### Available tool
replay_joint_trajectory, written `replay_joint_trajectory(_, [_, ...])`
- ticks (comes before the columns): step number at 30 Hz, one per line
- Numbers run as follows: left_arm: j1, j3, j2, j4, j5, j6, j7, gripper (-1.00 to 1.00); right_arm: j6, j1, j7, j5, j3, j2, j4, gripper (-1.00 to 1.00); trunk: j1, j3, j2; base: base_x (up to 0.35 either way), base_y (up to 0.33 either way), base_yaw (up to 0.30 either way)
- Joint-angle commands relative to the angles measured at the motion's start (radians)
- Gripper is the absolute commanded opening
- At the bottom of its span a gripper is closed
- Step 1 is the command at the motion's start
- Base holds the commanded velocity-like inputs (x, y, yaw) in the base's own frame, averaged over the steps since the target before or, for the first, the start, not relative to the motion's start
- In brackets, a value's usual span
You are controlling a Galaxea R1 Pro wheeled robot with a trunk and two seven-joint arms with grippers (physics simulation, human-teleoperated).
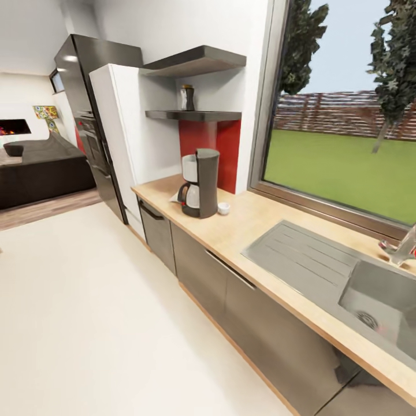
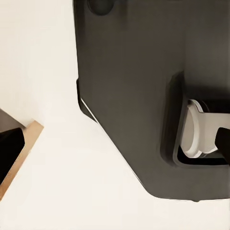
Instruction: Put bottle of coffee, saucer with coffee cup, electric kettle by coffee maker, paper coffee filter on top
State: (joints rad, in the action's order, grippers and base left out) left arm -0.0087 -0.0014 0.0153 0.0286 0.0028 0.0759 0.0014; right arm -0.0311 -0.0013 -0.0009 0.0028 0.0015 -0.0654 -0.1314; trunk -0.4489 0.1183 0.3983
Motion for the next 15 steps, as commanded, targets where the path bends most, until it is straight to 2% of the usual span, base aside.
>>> replay_joint_trajectory(1, [-0.001,0.000,0.000,-0.001,0.000,0.004,0.000,1.00,-0.003,0.000,0.000,0.000,0.000,0.000,0.000,1.00,-0.001,0.002,0.002,0.309,0.195,0.274])
replay_joint_trajectory(10, [-0.001,0.000,0.001,-0.001,0.000,0.014,0.000,1.00,-0.003,0.000,-0.001,0.000,0.000,-0.001,0.000,1.00,-0.001,0.002,0.002,0.308,0.189,0.267])
replay_joint_trajectory(15, [-0.001,0.000,0.000,-0.001,0.002,0.040,0.001,1.00,-0.003,0.000,-0.001,0.001,0.000,0.000,0.000,1.00,-0.001,0.002,0.002,0.308,0.157,0.087])
